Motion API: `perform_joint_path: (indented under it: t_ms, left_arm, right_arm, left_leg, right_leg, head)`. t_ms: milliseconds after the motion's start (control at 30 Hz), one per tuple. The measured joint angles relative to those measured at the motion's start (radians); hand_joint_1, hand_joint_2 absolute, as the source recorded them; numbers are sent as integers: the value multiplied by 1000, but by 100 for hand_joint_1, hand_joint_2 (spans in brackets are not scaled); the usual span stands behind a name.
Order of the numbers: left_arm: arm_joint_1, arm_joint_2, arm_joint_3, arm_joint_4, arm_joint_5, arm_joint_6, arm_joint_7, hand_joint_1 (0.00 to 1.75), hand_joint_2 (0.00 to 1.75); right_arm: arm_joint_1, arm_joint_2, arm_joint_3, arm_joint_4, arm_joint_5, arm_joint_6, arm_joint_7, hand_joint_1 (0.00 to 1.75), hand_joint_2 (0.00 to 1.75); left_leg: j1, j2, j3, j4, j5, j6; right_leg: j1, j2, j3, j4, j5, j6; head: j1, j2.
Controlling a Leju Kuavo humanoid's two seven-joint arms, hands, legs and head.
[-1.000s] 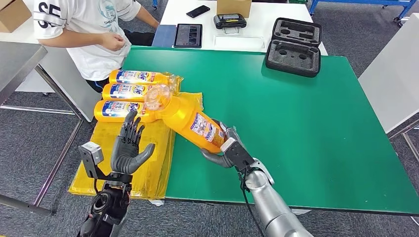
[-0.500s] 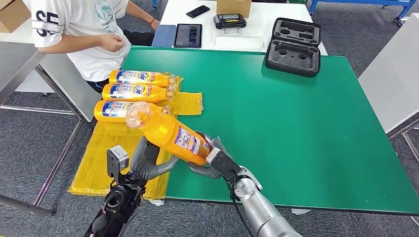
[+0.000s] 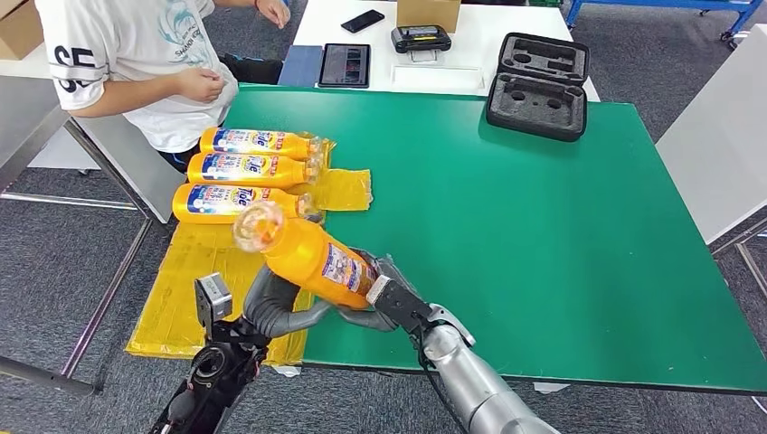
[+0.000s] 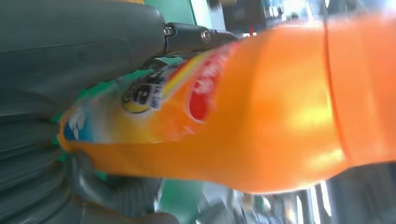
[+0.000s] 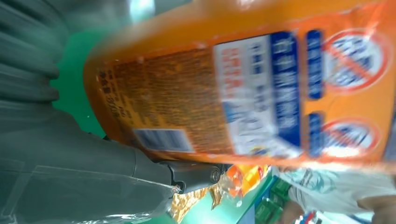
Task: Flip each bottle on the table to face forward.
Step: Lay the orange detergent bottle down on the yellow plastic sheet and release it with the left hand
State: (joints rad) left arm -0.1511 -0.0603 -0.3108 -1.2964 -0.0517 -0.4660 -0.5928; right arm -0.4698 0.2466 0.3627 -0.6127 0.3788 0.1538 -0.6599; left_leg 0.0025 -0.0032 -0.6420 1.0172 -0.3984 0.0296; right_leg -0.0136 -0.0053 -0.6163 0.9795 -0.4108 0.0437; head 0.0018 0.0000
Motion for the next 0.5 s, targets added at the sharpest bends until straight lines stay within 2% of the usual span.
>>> perform_joint_path:
  t_ms: [167, 367, 500]
  left_arm:
    - [-11, 16, 1, 18, 88, -159, 8, 0, 175]
    - [-26, 19, 6, 40, 164, -246, 49, 0, 175]
    - [-38, 19, 16, 63, 182, -243, 86, 0, 175]
  right_arm:
    - [-10, 2, 16, 19, 23, 7, -8, 175, 175]
    - [-16, 3, 38, 44, 50, 7, -2, 175, 175]
    - [-18, 6, 58, 64, 64, 11, 6, 175, 175]
  left_leg:
    - [0, 0, 0, 0, 0, 0]
    - [0, 0, 0, 0, 0, 0]
    - [0, 0, 0, 0, 0, 0]
  right_leg:
    - [0, 0, 0, 0, 0, 0]
    - [0, 0, 0, 0, 0, 0]
    - [0, 0, 0, 0, 0, 0]
  head:
    - [0, 0]
    - [0, 0]
    - [0, 0]
